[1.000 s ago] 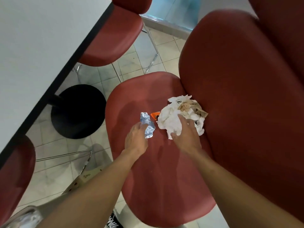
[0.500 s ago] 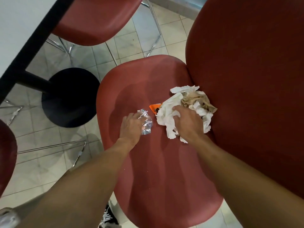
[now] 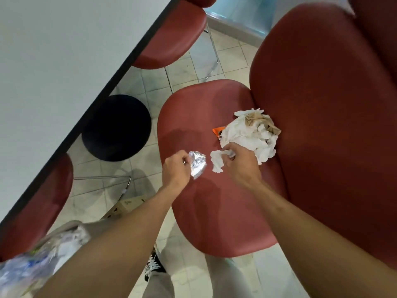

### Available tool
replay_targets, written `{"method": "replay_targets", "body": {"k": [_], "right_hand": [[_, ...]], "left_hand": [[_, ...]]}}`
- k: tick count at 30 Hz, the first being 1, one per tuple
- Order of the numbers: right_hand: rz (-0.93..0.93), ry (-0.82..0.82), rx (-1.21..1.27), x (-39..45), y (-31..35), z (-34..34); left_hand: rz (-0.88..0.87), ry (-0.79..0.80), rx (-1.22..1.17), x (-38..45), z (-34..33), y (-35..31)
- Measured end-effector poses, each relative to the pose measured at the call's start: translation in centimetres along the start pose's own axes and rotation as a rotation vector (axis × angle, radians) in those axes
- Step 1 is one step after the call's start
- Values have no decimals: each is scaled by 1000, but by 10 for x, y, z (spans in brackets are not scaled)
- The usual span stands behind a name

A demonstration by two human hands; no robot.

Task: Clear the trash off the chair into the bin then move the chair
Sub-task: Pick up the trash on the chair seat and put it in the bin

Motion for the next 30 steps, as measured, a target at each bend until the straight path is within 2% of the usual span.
{"method": "replay_targets", "body": {"k": [8, 15, 24, 30], "right_hand": [[44, 25, 42, -88, 72, -54], [125, 121, 33, -156, 137, -134], [162, 309, 85, -218, 192, -254], [184, 343, 100, -239, 213, -314]], "left_hand": [[104, -64, -148, -86, 78, 83], [273, -131, -217, -167, 133, 203], [471, -232, -84, -237, 176, 349], [482, -221, -20, -252, 180, 399]]}}
Point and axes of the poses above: each hand's wrist, its own x-axis towards the middle knuckle, its own z-axis out of the back of the hand, y = z × x, the point moved 9 cm from there along x, towards the middle knuckle, and after that the axes turned 8 degrees about x, right-handed, at the moved point
